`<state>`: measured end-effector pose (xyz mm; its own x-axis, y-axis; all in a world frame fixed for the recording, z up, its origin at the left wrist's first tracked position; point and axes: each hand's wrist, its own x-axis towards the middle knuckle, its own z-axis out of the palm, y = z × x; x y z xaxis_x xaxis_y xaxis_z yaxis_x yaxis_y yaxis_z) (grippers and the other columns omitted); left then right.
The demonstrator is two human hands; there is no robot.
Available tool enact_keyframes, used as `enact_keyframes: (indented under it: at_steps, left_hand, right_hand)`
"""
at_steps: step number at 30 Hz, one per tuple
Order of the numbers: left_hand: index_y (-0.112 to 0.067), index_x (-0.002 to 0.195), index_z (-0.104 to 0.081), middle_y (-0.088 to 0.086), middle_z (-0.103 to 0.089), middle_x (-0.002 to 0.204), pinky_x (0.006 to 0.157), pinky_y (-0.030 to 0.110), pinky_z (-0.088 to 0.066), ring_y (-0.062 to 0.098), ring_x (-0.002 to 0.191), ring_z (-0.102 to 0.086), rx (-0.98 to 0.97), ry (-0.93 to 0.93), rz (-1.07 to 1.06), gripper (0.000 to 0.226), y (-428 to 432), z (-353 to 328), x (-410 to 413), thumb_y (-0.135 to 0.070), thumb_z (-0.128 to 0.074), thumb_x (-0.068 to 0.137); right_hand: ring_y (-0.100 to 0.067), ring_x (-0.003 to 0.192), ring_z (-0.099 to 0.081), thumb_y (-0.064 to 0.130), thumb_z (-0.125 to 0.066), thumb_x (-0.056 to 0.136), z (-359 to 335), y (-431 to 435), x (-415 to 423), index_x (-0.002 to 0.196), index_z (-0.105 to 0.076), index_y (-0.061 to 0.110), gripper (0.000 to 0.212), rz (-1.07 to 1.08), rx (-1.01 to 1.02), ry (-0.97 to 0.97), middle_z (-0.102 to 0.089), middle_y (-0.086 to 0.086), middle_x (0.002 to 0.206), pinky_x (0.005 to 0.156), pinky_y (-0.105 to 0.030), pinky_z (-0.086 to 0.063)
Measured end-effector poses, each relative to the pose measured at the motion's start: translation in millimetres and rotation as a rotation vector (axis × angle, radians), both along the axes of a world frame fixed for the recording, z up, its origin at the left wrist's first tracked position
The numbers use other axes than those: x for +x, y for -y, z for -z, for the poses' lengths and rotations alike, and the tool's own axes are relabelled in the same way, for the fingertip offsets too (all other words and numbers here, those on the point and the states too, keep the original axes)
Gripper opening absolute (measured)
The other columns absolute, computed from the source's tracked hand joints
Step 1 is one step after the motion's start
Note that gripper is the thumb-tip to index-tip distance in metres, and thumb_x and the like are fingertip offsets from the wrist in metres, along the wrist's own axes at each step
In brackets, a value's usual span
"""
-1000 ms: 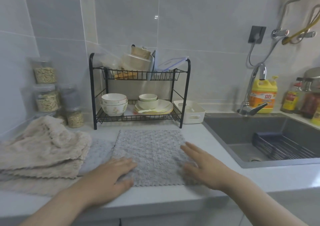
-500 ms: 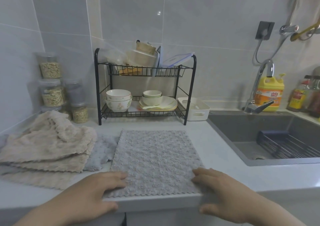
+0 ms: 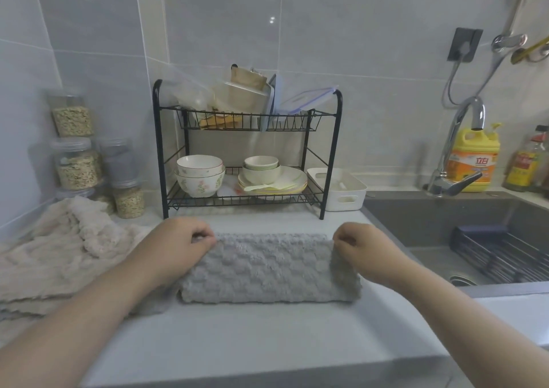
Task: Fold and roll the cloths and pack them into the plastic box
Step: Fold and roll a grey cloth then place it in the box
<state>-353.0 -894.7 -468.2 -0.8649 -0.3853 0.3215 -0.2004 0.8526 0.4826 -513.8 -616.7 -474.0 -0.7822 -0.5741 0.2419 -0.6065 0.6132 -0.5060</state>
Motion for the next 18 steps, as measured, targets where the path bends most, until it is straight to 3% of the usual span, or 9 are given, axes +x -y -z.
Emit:
enact_keyframes:
  at_steps: [3,7,11,18]
  left_hand:
    - [-0.029,0.075,-0.064,-0.009,-0.067,0.070,0.061,0.028,-0.052,0.007,0.058,-0.063,-0.038,0.109,-0.019,0.017,17.0,8.1,-38.1,-0.027,-0.056,0.090]
    - [-0.027,0.077,-0.058,-0.008,-0.063,0.076,0.059,0.029,-0.049,0.010,0.064,-0.062,-0.069,0.220,-0.034,0.018,40.3,29.4,-77.8,-0.028,-0.051,0.093]
    - [-0.026,0.078,-0.059,-0.010,-0.061,0.080,0.059,0.026,-0.039,0.007,0.073,-0.056,-0.144,0.231,-0.059,0.018,53.5,40.4,-99.6,-0.029,-0.052,0.094]
    - [-0.022,0.077,-0.061,-0.008,-0.058,0.075,0.057,0.028,-0.036,0.012,0.071,-0.055,-0.211,0.272,-0.115,0.018,52.7,48.2,-110.3,-0.031,-0.055,0.093]
  right_hand:
    - [-0.014,0.077,-0.057,0.015,-0.047,0.092,7.0,25.4,-32.0,0.089,-0.060,0.021,0.014,0.031,0.064,-0.010,-0.064,0.003,0.089,0.058,-0.016,-0.041]
    - [-0.022,0.088,-0.058,0.013,-0.043,0.092,25.9,51.5,-67.2,0.091,-0.058,0.020,0.016,0.052,0.153,-0.020,-0.063,0.000,0.092,0.067,-0.026,-0.041]
    - [-0.024,0.088,-0.058,0.014,-0.041,0.094,38.3,64.3,-88.0,0.100,-0.061,0.016,0.020,0.087,0.226,-0.077,-0.067,-0.005,0.099,0.071,-0.029,-0.046]
    - [-0.029,0.093,-0.057,0.015,-0.045,0.091,49.1,73.3,-101.8,0.098,-0.063,0.017,0.020,0.066,0.365,-0.205,-0.064,-0.009,0.102,0.074,-0.033,-0.047]
